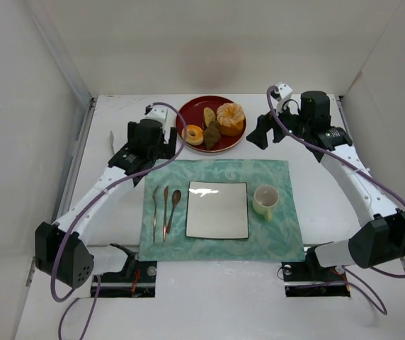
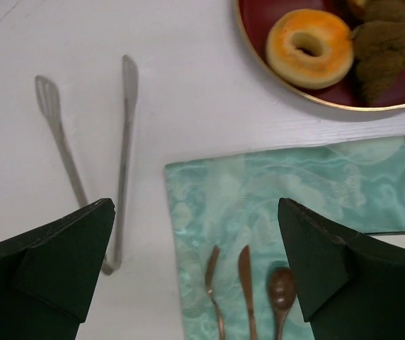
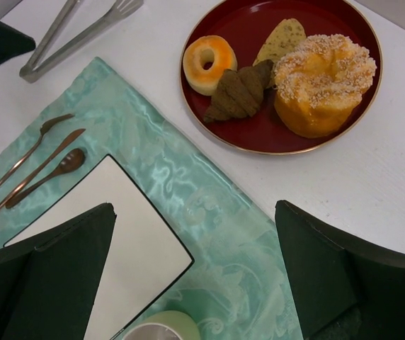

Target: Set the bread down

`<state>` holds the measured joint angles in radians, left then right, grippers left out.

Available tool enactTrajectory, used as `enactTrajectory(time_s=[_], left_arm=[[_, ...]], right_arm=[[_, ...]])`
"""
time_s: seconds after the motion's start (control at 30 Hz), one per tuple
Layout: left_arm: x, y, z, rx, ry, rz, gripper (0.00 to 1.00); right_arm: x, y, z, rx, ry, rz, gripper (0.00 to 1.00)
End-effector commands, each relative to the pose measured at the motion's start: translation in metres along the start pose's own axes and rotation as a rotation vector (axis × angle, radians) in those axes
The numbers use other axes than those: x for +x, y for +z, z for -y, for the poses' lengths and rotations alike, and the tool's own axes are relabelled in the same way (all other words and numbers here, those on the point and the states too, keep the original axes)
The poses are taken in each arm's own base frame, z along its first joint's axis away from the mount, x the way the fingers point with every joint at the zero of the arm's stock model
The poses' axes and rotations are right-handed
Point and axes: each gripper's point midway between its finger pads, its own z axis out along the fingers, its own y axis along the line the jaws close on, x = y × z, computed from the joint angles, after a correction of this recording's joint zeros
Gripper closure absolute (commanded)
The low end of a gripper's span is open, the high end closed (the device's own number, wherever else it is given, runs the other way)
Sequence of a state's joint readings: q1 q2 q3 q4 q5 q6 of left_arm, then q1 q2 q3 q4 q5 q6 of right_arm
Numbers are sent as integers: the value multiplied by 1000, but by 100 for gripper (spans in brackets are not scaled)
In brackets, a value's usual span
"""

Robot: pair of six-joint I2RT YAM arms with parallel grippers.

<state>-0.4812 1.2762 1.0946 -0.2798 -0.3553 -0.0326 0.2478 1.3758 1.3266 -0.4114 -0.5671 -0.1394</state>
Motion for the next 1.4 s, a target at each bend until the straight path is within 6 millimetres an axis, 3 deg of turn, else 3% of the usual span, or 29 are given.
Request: enactTrajectory(time_s=[0.0,0.03,0.07,0.17,0.53,0.8,0.97,1.13,1.37], left_arm=[[3,-14,-40,-56,-27,30,0],[9,-15,-47,-50,-44,25,0],[7,-19,-68,-70,-80,46,0],[16,-18,-74,-40,-119,39,0],[65,48,-106,-152,-150,-203,0],[80,60,-139,-224,-227,-234,0],[108,79,-142,-208,-270,-303,0],[118,85,-148,-198,-298,-318,0],[135,97,-139,-142,-303,-368,1]], right_arm=[[-16,-6,-8,-34,-44,49,0],[-16,-6,-10,-49,-44,51,0],[-14,-3,-12,-67,-39,45,0],[-8,2,-11,-83,-28,30,0],[-9,2,-15,-102,-38,34,0],[-12,-1,-16,-101,-44,42,0],[-12,-1,-16,-101,-44,42,0],[-12,-1,-16,-101,-44,42,0],[-10,-1,-16,-102,-38,35,0]])
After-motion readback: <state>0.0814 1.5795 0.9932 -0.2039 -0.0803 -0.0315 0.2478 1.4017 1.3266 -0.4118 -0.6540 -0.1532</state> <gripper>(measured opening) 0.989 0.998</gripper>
